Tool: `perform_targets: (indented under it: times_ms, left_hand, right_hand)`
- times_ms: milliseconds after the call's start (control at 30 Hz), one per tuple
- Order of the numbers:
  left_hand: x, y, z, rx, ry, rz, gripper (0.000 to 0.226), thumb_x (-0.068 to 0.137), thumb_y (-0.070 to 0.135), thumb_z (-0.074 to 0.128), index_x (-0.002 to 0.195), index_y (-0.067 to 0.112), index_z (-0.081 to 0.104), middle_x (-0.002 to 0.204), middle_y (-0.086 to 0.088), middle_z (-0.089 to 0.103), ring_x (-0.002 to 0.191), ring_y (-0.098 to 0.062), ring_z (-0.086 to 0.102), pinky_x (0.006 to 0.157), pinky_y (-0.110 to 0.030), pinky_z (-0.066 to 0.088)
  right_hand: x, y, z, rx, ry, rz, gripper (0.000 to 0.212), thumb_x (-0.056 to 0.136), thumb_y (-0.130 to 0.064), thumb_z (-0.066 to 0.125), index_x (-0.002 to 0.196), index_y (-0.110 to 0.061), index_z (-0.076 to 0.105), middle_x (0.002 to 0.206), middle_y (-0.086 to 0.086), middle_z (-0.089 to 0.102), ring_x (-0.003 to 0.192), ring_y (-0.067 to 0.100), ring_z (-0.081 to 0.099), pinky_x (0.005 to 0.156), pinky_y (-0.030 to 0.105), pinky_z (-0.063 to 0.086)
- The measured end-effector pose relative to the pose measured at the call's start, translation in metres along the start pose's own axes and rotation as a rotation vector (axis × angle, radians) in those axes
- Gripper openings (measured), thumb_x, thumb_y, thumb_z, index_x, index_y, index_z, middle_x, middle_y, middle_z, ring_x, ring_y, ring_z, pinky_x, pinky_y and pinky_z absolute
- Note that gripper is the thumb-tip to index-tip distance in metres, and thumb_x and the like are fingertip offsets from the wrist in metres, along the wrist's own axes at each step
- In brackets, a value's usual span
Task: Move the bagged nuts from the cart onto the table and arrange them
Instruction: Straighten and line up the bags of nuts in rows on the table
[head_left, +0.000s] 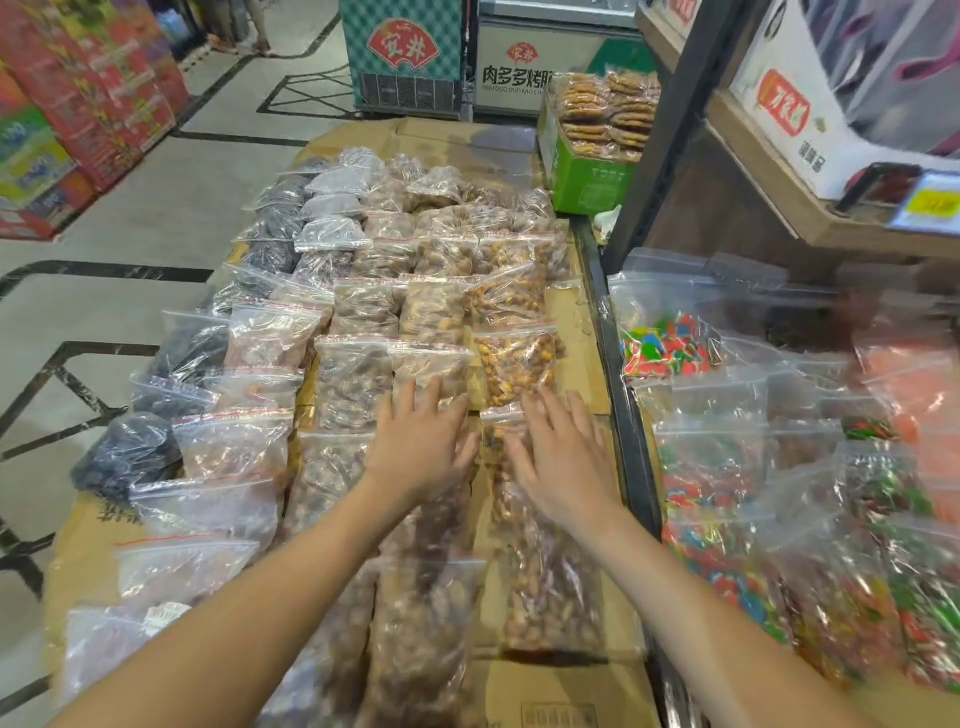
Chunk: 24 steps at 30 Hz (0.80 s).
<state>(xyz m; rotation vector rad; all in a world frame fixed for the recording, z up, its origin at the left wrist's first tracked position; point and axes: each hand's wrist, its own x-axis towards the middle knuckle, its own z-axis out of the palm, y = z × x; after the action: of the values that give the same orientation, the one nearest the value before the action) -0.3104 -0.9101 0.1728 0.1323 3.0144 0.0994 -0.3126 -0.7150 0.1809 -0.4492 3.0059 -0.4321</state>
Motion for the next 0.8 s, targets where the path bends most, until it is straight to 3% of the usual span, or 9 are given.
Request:
perform_targets:
  times_ms: [133,300,367,467,600,700,800]
  left_hand:
    - [0.056,0.007,-0.016,-0.038,0.039,-0.05,0.064,0.097,0.061,0.024,0.152,0.029,0.034,0.167,-0.012,0.022,0.151,-0.041,0.021,0.119,-0.063,0.019]
    - [0.13,0.007,-0.025,-0.088,0.066,-0.052,0.059,0.1,0.056,0.03,0.151,0.028,0.035,0.161,-0.014,0.033,0.145,-0.039,0.035,0.118,-0.062,0.023]
    - [0.16,0.007,-0.022,-0.112,0.078,-0.032,0.055,0.1,0.052,0.034,0.147,0.024,0.041,0.152,-0.016,0.042,0.136,-0.038,0.045,0.113,-0.059,0.035]
    - [0.204,0.007,-0.011,-0.243,0.054,-0.039,0.053,0.1,0.049,0.039,0.144,0.018,0.043,0.146,-0.018,0.045,0.117,-0.034,0.059,0.095,-0.053,0.054]
    - [0.243,0.013,0.004,-0.463,-0.02,-0.142,0.053,0.103,0.041,0.044,0.147,0.013,0.033,0.153,-0.019,0.029,0.109,-0.035,0.063,0.093,-0.049,0.055]
    - [0.252,0.018,0.014,-0.59,0.022,-0.159,0.048,0.101,0.029,0.052,0.14,0.007,0.035,0.148,-0.019,0.023,0.096,-0.039,0.064,0.08,-0.039,0.05]
    - [0.25,0.014,0.023,-0.639,0.129,-0.11,0.05,0.095,0.029,0.058,0.139,0.01,0.042,0.147,-0.012,0.026,0.099,-0.031,0.064,0.085,-0.041,0.055]
  right_hand:
    - [0.058,0.011,-0.012,0.003,0.057,0.021,0.059,0.106,-0.052,0.035,0.158,-0.023,0.035,0.17,0.006,0.026,0.158,0.035,0.014,0.127,0.055,0.015]
    - [0.141,0.027,-0.015,0.03,0.077,0.038,0.059,0.106,-0.05,0.038,0.157,-0.021,0.036,0.166,0.01,0.033,0.155,0.036,0.022,0.125,0.054,0.022]
    - [0.178,0.038,-0.012,0.046,0.089,0.056,0.057,0.105,-0.049,0.04,0.155,-0.021,0.039,0.16,0.01,0.04,0.15,0.035,0.031,0.123,0.052,0.028]
    - [0.23,0.052,-0.012,0.156,0.084,0.15,0.049,0.104,-0.043,0.049,0.145,-0.017,0.048,0.14,0.013,0.054,0.132,0.037,0.049,0.108,0.047,0.042]
    - [0.272,0.063,-0.012,0.407,-0.023,0.303,0.051,0.099,-0.038,0.066,0.137,-0.01,0.047,0.115,0.005,0.059,0.103,0.021,0.056,0.08,0.028,0.04]
    - [0.281,0.071,0.001,0.514,-0.081,0.311,0.05,0.096,-0.037,0.07,0.132,-0.015,0.044,0.113,0.0,0.059,0.096,0.018,0.056,0.077,0.03,0.042]
    - [0.273,0.079,0.011,0.641,0.0,0.337,0.037,0.096,-0.025,0.071,0.122,-0.025,0.045,0.104,-0.007,0.066,0.082,0.012,0.066,0.064,0.027,0.048]
